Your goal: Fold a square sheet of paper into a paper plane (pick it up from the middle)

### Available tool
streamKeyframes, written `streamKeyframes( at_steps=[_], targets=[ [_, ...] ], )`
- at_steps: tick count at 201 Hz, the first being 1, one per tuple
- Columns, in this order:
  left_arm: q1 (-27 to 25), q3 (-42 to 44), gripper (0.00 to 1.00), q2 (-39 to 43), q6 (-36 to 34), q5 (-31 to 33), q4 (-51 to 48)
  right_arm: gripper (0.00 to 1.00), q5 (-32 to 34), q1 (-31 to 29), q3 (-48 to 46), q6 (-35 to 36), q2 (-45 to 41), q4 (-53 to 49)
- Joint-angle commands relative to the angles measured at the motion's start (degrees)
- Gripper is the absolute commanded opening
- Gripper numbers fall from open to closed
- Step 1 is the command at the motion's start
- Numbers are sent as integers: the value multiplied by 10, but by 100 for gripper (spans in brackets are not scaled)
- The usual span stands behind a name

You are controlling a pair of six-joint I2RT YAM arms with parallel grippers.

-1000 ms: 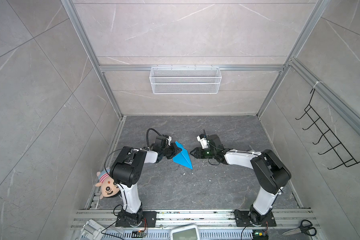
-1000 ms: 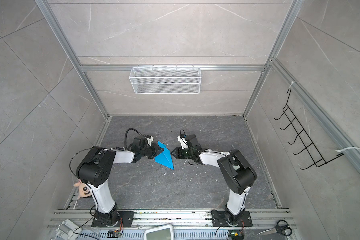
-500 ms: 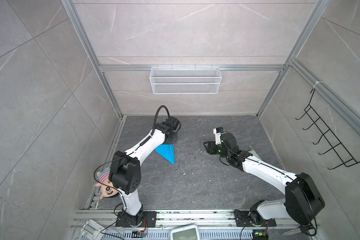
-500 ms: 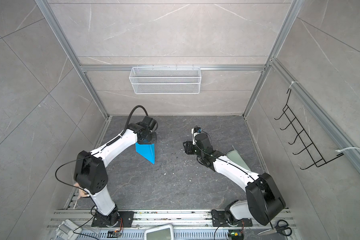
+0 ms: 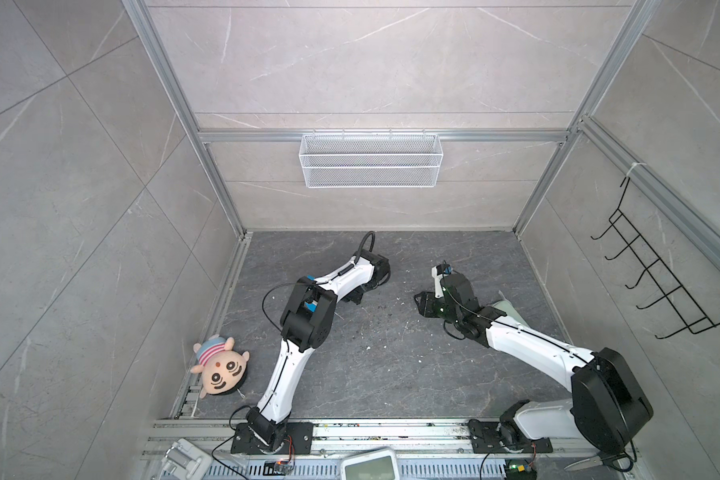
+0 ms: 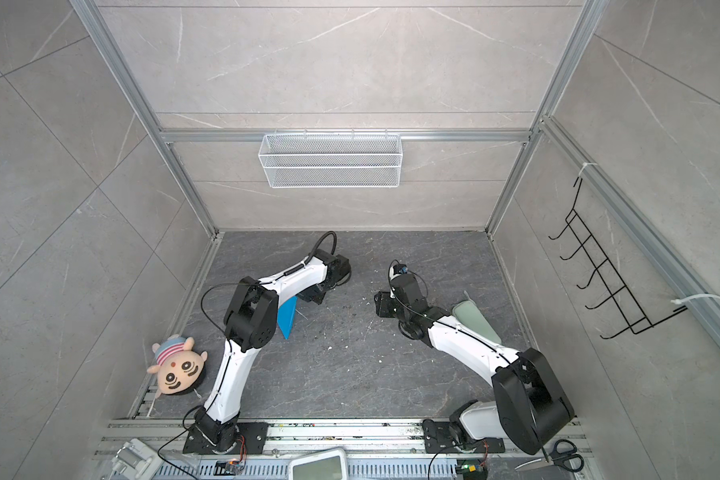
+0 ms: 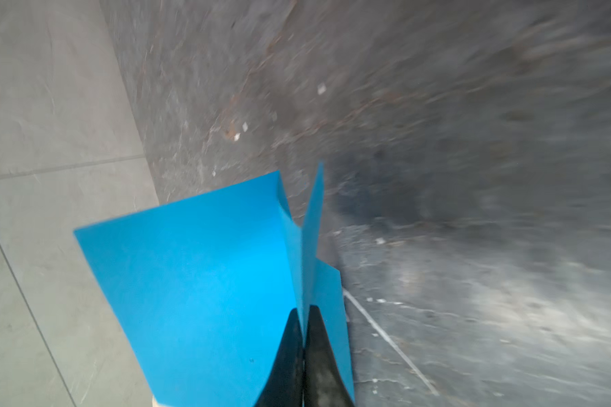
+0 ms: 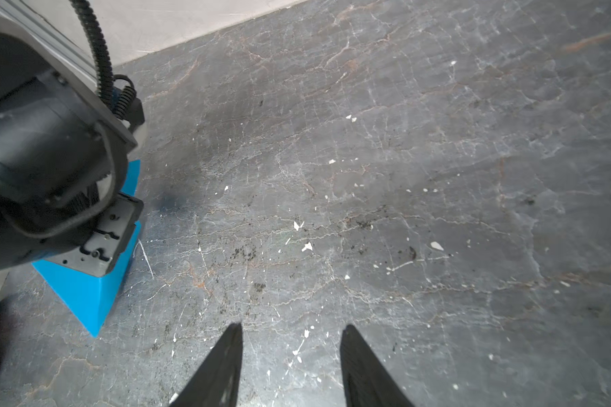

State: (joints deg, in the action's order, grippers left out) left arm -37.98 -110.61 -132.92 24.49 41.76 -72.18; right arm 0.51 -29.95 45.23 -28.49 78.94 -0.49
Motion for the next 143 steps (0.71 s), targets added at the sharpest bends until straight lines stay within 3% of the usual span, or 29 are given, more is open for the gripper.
streamKeyframes(
  at_steps=[1,59,93,115,143],
  targets=[
    [-19,-29,8,-23,6,-12,-23,48,9,3,-12,-13,-12,-14],
    [-26,-32,16,-40,7,-97,31,48,15,6,-17,-24,-14,-17],
    [-26,-35,27,-32,1,-144,55,48,17,7,-16,-29,-13,-18],
    [-27,-19,35,22,5,-231,85,48,23,8,-21,-36,-17,-17],
    [-28,77,44,143,33,-417,215,48,34,10,-29,-46,-25,-14]
  ],
)
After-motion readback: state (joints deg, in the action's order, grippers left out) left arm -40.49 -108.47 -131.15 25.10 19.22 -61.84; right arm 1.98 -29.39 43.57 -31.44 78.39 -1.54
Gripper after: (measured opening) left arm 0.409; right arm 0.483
